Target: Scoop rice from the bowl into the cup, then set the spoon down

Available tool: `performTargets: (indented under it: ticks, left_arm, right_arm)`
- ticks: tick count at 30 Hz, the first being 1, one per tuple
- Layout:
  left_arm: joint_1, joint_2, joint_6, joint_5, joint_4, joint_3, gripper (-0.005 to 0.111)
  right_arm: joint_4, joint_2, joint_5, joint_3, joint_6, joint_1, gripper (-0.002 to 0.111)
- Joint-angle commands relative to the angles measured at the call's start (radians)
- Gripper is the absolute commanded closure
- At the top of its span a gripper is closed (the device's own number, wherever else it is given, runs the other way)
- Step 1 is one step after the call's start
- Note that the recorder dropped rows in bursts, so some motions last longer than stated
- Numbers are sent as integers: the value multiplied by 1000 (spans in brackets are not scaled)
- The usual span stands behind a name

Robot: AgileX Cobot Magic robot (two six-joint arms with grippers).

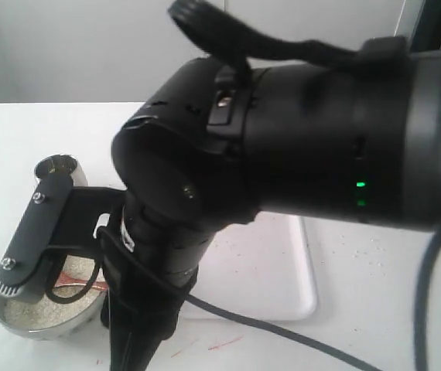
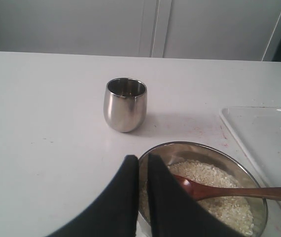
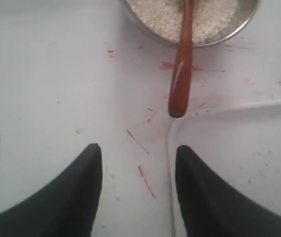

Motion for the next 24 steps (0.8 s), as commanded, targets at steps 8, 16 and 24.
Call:
performTargets:
  ticks: [8,16,24]
  left_arm:
    - [-2,-4,-2,3,-9,-3,92]
    - [-2,-4,-2,3,-9,-3,92]
    - [-2,-4,-2,3,-9,-3,92]
  right_arm:
    - [34,111,-83,-91,-74,-44,64]
    - [39,195,-110,-158,-37,-62,54]
    - [39,258,-64,-213,-9,-90,51]
